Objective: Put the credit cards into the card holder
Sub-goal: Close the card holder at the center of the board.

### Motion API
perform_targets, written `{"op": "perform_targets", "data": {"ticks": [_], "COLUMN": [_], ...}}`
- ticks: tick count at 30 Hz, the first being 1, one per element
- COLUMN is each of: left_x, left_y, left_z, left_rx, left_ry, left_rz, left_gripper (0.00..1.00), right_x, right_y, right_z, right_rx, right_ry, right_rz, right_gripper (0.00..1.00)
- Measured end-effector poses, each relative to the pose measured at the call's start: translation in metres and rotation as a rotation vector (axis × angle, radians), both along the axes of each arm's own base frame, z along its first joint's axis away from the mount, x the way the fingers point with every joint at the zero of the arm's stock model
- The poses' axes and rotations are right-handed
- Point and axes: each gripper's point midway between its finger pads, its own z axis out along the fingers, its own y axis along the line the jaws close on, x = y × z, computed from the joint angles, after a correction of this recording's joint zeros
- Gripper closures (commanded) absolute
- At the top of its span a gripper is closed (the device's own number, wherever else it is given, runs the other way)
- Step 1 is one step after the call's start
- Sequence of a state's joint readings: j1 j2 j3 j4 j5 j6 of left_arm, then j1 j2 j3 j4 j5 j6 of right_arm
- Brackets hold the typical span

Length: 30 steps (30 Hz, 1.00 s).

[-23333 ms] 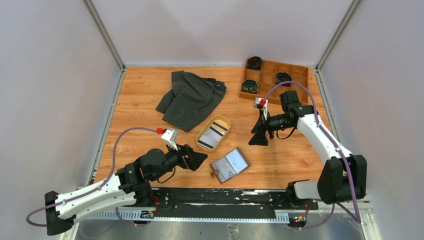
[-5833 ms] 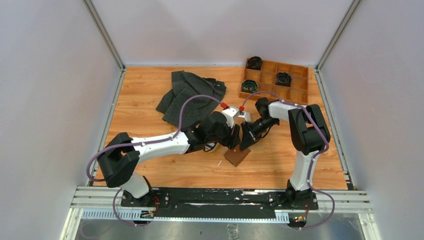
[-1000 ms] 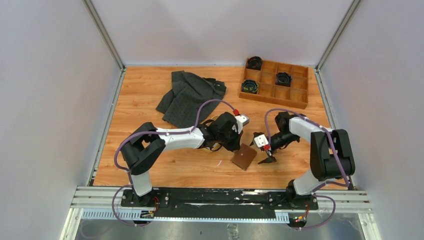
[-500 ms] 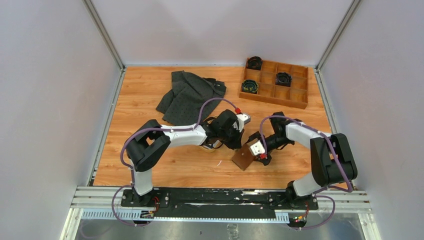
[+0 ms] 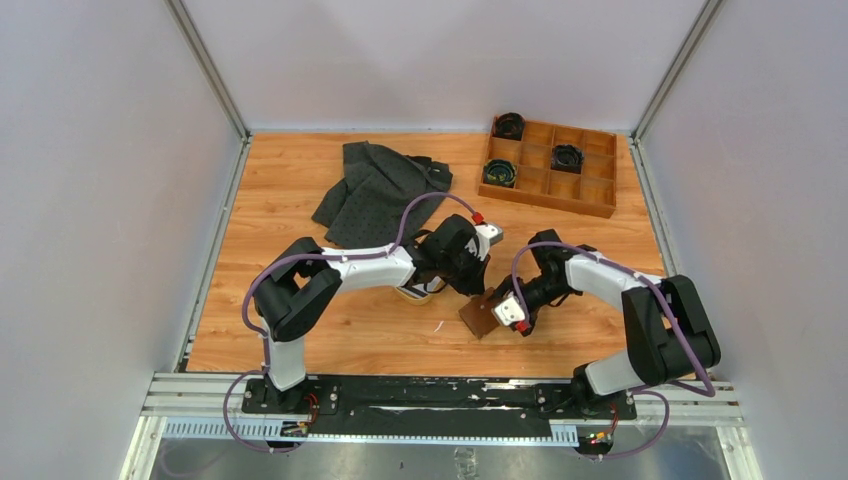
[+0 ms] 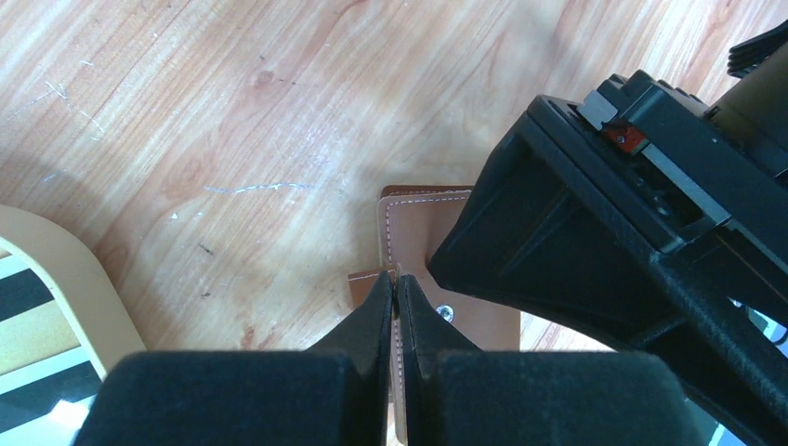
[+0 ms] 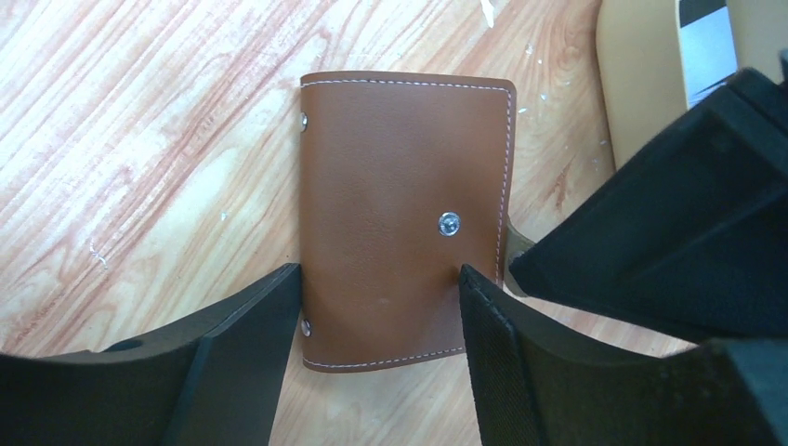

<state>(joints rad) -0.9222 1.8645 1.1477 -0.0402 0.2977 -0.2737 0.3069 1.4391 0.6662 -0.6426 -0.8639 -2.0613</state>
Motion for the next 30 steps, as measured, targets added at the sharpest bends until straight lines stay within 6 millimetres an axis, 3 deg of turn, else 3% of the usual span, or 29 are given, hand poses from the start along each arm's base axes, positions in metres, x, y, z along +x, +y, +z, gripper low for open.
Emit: {"op": "perform_targets", "data": {"ticks": [13, 30], "left_x": [-0.007, -0.018], "left_y": [-0.002, 0.003], "left_z": [0.001, -0.002], "left_rx": [-0.031, -0.049], "left_ry": [0.044, 0.068], "left_rz": [-0.011, 0.002], "left_gripper": [1.0, 1.0], "right_x": [-0.003, 0.0], "right_y": [0.002, 0.007], "right_z": [-0.002, -0.003], "right_rx": [-0.031, -0.031], "right_ry": [-0.011, -0.033], "right_rz": [0.031, 0.051], "right_gripper": [0.46, 0.49]}}
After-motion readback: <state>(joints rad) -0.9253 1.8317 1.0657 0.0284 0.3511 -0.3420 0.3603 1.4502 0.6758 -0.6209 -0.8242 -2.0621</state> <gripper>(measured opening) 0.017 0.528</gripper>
